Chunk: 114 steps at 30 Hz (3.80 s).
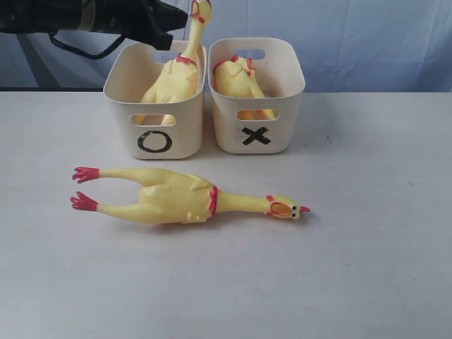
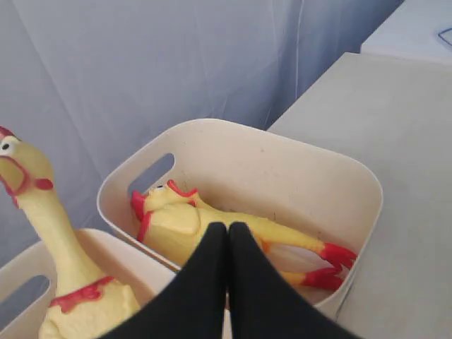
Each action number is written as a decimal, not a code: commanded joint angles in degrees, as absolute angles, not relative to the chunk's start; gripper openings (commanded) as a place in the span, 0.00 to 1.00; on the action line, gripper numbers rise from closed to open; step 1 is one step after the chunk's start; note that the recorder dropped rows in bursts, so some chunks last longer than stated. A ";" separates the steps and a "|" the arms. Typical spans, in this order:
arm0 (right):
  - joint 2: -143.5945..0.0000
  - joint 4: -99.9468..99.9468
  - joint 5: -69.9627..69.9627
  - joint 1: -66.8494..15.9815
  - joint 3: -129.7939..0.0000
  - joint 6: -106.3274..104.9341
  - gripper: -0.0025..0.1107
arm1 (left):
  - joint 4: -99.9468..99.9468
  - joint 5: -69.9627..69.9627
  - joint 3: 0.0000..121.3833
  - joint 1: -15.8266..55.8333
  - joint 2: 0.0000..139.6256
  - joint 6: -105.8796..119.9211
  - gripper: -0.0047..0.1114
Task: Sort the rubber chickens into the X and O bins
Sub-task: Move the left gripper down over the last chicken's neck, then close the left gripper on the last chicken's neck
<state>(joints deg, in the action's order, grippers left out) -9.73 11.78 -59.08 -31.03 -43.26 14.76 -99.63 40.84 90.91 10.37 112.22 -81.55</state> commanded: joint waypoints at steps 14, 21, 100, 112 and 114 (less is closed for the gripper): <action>-9.48 11.99 -58.95 -30.82 -43.04 14.63 0.02 | -99.95 41.21 76.66 18.04 107.33 -80.64 0.04; -9.48 11.99 -58.95 -30.82 -43.04 14.63 0.02 | -99.95 25.74 72.03 27.46 106.08 -72.72 0.04; -9.48 11.99 -58.95 -30.82 -43.04 14.63 0.02 | 20.17 -22.32 68.74 41.97 109.01 54.68 0.33; -9.48 11.99 -58.95 -30.82 -43.04 14.63 0.02 | 44.96 -31.85 72.03 39.11 108.02 82.50 0.28; -9.48 11.99 -58.95 -30.82 -43.04 14.63 0.02 | 44.96 -31.62 72.49 38.82 108.02 82.50 0.28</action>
<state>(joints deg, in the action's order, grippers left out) -9.73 11.78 -59.08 -31.03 -43.26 14.75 43.08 -31.09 71.56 39.52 108.62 81.28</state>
